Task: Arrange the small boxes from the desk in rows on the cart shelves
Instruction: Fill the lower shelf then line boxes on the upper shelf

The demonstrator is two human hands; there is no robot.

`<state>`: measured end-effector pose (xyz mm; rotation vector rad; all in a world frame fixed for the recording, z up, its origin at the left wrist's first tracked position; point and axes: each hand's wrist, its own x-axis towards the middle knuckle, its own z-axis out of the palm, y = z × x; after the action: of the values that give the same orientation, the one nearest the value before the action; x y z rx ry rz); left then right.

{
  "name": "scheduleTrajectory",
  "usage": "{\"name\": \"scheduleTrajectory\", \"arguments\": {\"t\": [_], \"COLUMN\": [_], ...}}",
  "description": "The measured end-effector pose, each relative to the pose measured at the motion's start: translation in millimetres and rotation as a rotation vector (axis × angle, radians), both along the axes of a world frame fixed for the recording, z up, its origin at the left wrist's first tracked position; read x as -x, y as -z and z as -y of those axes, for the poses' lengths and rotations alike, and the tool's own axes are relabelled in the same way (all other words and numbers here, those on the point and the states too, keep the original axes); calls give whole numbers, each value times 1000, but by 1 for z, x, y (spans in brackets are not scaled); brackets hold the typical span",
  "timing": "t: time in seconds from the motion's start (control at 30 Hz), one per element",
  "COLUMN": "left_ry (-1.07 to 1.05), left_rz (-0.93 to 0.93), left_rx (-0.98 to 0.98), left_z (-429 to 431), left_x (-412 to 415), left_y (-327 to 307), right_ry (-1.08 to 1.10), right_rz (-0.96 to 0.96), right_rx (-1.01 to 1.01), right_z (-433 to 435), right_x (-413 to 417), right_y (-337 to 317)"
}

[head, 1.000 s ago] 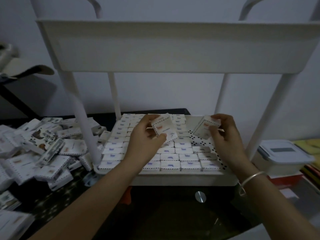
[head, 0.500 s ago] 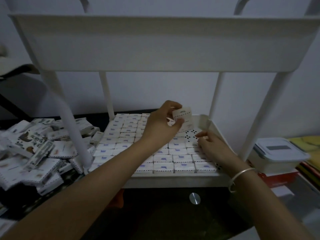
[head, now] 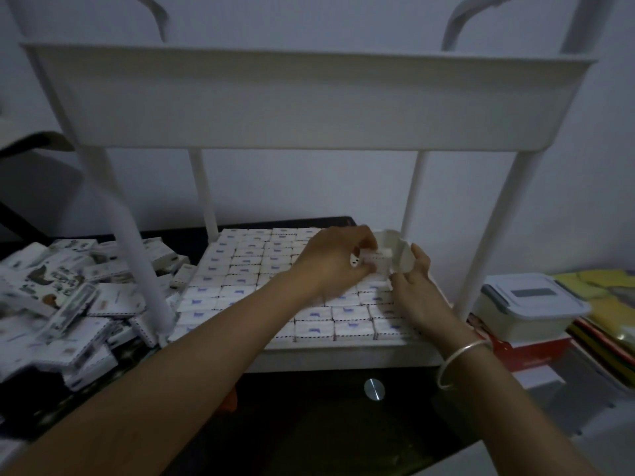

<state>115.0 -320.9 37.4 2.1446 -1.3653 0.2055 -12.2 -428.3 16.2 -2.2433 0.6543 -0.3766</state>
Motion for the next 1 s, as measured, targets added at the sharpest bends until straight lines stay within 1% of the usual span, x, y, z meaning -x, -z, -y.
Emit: {"name": "scheduleTrajectory", "arguments": {"t": [0.07, 0.17, 0.23, 0.3, 0.37, 0.43, 0.5, 0.53, 0.63, 0.77, 0.87, 0.9, 1.0], "left_ry": [-39, -45, -20, 2, -22, -61, -107, -143, -245, -451, -676, -736, -797], "left_rz": [41, 16, 73, 126, 142, 118, 38, 6, 10, 81, 85, 93, 184], "left_rx": [-83, -107, -113, -115, -34, 129, 300, 351, 418, 399, 377, 351, 199], "left_z": [-5, -12, -18, -29, -53, -92, -138, -161, -226, -303, -352, -365, -393], "left_x": [-2, -4, -3, 0, 6, 19, 41, 53, 75, 75, 73, 72, 69], "left_y": [5, 12, 18, 24, 27, 31, 33, 33, 38, 58, 77, 82, 96], "right_ry": [27, 88, 71, 17, -44, -103, -171, -212, -380, -593, -713, -735, -724], "right_rz": [56, 236, 363, 471, 535, 573, 568, 562, 562, 536, 451, 421, 369], "right_rx": [28, 122, 205, 239, 241, 241, 244, 251, 298, 355, 359, 397, 666], "right_z": [-6, -16, -26, -42, -59, -78, -102, -115, -154, -206, -240, -249, -270], "right_x": [2, 5, 9, 14, 18, 20, 19, 18, 12, -7, -25, -32, -63], "right_y": [0, 3, 4, 1, -1, -2, -3, -5, -4, 10, 26, 32, 48]}}
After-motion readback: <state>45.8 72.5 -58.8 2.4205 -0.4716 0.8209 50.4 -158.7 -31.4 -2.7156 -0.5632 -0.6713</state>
